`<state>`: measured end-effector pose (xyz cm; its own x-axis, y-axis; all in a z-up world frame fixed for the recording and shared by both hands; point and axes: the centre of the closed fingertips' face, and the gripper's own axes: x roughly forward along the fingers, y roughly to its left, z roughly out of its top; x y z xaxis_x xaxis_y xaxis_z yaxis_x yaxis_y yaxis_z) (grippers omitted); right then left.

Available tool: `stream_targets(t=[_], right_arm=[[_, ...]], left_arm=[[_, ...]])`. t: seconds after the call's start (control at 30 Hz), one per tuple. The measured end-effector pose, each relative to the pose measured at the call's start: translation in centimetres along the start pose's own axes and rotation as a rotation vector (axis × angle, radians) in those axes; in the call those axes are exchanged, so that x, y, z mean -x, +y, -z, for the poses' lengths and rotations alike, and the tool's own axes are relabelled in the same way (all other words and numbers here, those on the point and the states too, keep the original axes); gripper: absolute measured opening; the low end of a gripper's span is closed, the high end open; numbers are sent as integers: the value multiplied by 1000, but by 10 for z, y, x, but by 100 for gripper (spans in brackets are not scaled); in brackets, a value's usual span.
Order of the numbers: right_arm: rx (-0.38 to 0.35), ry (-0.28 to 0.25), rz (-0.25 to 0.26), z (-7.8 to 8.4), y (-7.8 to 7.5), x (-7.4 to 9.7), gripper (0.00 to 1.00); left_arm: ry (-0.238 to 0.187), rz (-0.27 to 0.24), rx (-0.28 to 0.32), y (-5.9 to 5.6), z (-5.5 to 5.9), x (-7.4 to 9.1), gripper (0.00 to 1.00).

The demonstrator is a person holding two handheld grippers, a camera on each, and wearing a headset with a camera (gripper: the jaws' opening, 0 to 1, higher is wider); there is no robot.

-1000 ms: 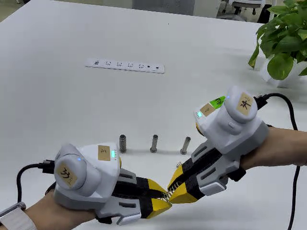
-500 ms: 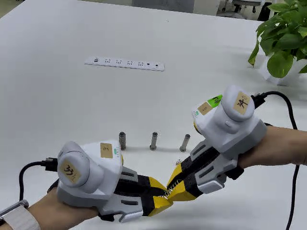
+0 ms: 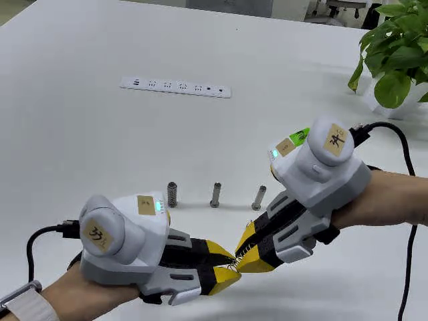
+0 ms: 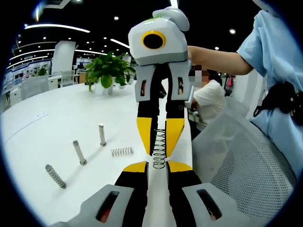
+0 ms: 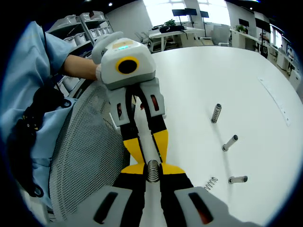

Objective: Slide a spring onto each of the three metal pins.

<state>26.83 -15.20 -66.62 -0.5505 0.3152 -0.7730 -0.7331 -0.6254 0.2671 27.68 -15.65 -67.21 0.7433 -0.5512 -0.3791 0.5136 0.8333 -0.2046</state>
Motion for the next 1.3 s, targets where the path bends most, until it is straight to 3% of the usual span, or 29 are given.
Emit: stream_targets(t=[0.3,0.5,0.7,0.83,0.87,0.93,1.3], right_arm=[[21,26,29,4,-7,3,12],[57,71,25,5,-8,4,12],[89,91,38,1,-17,8,12],[120,118,89,-1,-31,13,12],[119,122,88,-1,-32,13,12],[145,143,108,-1,-39,15,12],[227,235,120,-6,-61,25,12]], left_arm=[[-10,-133,40,24,10,19,40],[-9,-232,57,43,19,32,64],[-12,-298,90,55,23,43,81],[36,-402,102,70,35,53,100],[31,-387,97,68,34,52,99],[21,-404,106,71,37,55,100],[11,-429,128,71,39,57,100]])
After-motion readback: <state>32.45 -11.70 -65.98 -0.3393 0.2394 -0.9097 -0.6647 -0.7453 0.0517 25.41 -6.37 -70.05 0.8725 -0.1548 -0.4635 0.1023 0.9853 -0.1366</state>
